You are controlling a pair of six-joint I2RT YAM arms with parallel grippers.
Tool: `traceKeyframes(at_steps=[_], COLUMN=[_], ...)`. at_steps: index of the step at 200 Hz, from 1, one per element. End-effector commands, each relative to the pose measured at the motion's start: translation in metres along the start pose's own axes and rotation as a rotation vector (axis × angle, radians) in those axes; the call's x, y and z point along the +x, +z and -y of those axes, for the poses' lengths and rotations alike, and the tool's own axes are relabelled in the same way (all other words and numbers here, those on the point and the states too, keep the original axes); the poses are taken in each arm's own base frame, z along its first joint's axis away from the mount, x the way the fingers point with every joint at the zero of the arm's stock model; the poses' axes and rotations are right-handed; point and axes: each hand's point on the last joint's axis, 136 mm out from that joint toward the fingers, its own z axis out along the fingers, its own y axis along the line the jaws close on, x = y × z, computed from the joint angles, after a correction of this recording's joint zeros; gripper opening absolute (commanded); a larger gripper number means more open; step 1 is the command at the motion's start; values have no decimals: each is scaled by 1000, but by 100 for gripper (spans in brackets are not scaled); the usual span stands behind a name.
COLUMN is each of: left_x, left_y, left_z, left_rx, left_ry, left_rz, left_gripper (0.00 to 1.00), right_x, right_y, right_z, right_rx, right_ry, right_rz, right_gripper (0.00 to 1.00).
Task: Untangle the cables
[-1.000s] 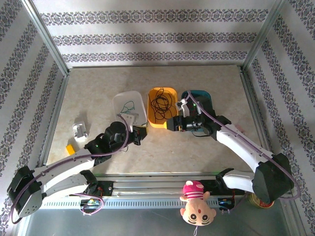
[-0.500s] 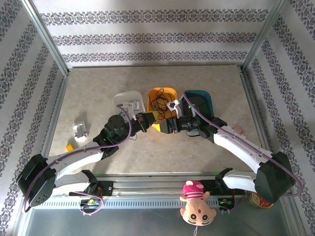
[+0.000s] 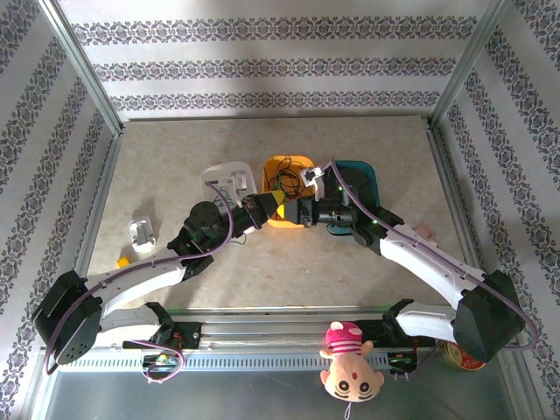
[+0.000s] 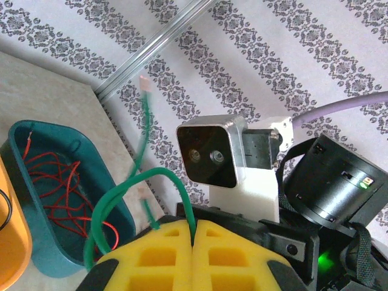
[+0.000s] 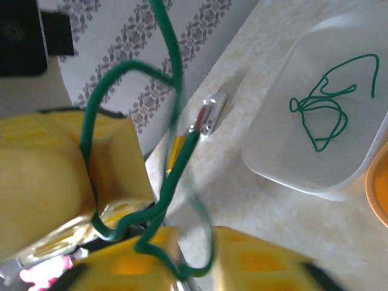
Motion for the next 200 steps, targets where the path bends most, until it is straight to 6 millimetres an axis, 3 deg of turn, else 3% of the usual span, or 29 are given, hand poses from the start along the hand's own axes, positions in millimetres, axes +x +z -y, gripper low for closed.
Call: traceKeyframes(at_steps=[1, 34, 91, 133, 157, 200], left_x=[-1, -4, -10, -4, 1, -1], left_y=[-1, -3, -13, -19, -22, -47], left_z=[6, 10, 38, 47, 30, -43], left_rx=[47, 59, 154, 172, 75, -294], left_ry=[-23, -16, 31, 64, 103, 158], left_rz=[10, 21, 7, -61, -96, -96], left_gripper=[0, 0, 0, 0, 0, 0], right_x=[-24, -26, -18, -15, -13, -11], right_y=[-9, -20, -62, -76, -74, -69], right_z=[-5, 15, 99, 112, 108, 105], right_rx=[20, 109, 450, 556, 566, 682], right_ry=[-47, -25, 106, 74, 20, -111], right_rz=[129, 187, 278, 286, 243, 158], right_gripper=[0, 0, 0, 0, 0, 0])
